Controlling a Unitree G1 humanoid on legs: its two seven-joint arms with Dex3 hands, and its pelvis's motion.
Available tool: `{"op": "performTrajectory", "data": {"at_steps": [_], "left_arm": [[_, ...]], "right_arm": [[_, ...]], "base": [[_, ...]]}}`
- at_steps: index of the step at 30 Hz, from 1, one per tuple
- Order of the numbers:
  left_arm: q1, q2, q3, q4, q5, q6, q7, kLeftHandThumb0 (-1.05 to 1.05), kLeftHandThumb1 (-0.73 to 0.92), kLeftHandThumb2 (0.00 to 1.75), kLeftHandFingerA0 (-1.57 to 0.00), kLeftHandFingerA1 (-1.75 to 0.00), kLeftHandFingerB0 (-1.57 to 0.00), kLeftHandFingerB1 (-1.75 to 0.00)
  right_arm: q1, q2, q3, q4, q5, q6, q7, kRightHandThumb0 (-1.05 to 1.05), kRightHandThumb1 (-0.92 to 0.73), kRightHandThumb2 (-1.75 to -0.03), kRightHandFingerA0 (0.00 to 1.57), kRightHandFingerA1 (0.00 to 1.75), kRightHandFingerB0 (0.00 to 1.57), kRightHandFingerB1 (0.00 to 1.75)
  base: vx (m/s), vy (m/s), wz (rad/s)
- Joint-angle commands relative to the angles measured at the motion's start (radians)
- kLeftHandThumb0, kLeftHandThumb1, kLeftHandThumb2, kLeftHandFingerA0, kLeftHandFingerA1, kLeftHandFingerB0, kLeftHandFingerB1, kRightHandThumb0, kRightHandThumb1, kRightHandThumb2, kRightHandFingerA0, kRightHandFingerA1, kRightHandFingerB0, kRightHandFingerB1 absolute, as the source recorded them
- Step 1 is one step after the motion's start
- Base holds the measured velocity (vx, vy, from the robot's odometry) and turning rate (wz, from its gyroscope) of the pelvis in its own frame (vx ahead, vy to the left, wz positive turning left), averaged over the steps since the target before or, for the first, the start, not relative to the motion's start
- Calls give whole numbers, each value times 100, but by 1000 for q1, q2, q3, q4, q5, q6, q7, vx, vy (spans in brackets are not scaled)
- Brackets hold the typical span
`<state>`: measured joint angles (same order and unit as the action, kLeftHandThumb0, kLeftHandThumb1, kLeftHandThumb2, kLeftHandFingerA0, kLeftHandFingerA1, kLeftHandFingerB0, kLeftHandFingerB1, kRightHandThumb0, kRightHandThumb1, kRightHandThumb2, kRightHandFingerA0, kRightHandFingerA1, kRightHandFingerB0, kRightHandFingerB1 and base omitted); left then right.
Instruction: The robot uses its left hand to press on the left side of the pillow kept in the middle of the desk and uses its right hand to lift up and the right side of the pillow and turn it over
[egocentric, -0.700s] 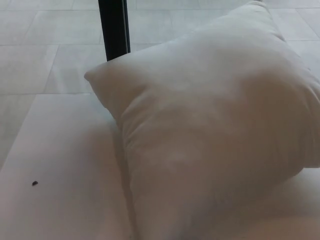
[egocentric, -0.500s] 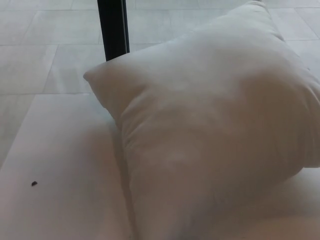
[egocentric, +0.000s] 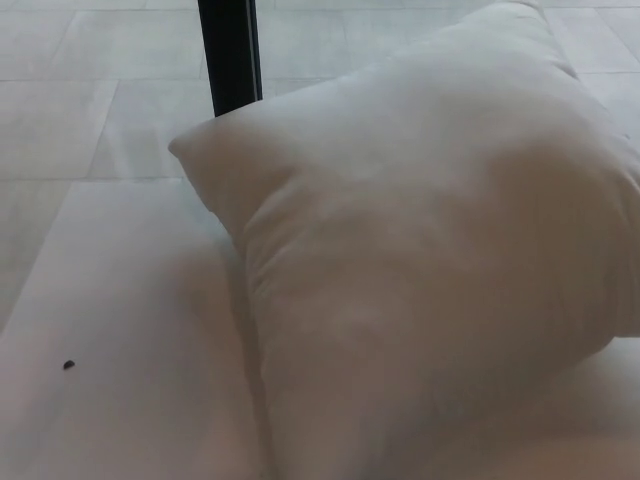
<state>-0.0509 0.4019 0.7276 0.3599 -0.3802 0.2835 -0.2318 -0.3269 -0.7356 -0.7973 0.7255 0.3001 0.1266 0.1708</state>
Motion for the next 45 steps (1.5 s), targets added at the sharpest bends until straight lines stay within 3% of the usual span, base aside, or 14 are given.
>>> {"op": "performTrajectory", "data": {"at_steps": [1, 2, 11, 12, 13, 16, 19, 33, 36, 39, 40, 42, 44, 45], "left_arm": [[-139, -15, -129, -293, -76, 287, 105, -78, 55, 94, -26, -56, -4, -35], [-162, -33, -171, -343, -63, 316, 127, -72, 71, 63, -29, -49, -10, -24], [-231, -148, -317, -482, -48, 408, 190, -67, 75, 67, -18, -52, -6, -18], [-237, -175, -334, -483, -47, 407, 200, -36, 55, 109, -5, -52, 0, -51], [-229, -199, -372, -483, -50, 406, 178, -63, 80, 68, -17, -50, -9, -19], [-214, -236, -402, -503, -48, 452, 205, -69, 60, 95, -18, -56, 0, -31], [-205, -267, -440, -517, -29, 491, 227, -67, 78, 62, -22, -48, -2, -26], [-112, -430, -689, -467, 39, 437, 235, -91, 77, 109, 0, -51, -2, -9], [-112, -487, -719, -449, 54, 451, 282, -72, 87, 75, -5, -47, -1, -5], [-99, -522, -731, -435, 61, 435, 293, -86, 73, 110, 0, -49, -4, -13], [-91, -534, -739, -430, 62, 425, 292, -77, 86, 71, -5, -48, 0, -8], [-81, -557, -755, -410, 73, 401, 295, -86, 73, 111, 0, -48, 0, -13], [-79, -565, -759, -399, 75, 390, 292, -77, 90, 75, -4, -47, 0, 0], [-78, -563, -771, -394, 84, 390, 287, -105, 82, 114, -4, -39, 0, 0]], "right_arm": [[-175, 28, 132, -295, 83, 207, -10, -98, -82, -65, 36, 47, 24, 35], [-211, 43, 175, -333, 76, 239, -15, -94, -83, -66, 32, 43, 22, 29], [-369, 92, 350, -313, 13, 342, -7, -91, -85, -65, 29, 42, 20, 27], [-385, 109, 379, -313, -3, 352, -16, -92, -83, -66, 31, 40, 22, 28], [-394, 133, 432, -307, -38, 331, -10, -91, -84, -65, 32, 40, 22, 27], [-411, 152, 474, -302, -49, 354, -20, -93, -82, -66, 30, 43, 24, 28], [-416, 167, 513, -307, -57, 371, -20, -94, -81, -65, 28, 45, 24, 29], [-407, 322, 673, -292, -104, 450, -61, -91, -82, -65, 31, 42, 25, 29], [-406, 325, 751, -258, -161, 415, -40, -94, -85, -66, 31, 45, 20, 27], [-404, 324, 808, -233, -195, 382, -20, -91, -87, -67, 32, 45, 20, 27], [-400, 325, 827, -229, -200, 369, -5, -90, -89, -68, 31, 46, 21, 27], [-389, 333, 853, -219, -210, 341, 14, -97, -89, -68, 30, 50, 22, 30], [-381, 335, 861, -218, -212, 330, 19, -97, -89, -67, 29, 51, 24, 30], [-370, 339, 864, -216, -212, 328, 26, -97, -89, -68, 31, 50, 22, 29]], "base": [[0, 0, 0], [0, 0, 0], [0, 0, 0], [0, 0, 0], [0, 0, 0], [0, 0, 0], [0, 0, 0], [0, 0, 0], [0, 0, 0], [0, 0, 0], [0, 0, 0], [0, 0, 0], [0, 0, 0], [0, 0, 0]]}}
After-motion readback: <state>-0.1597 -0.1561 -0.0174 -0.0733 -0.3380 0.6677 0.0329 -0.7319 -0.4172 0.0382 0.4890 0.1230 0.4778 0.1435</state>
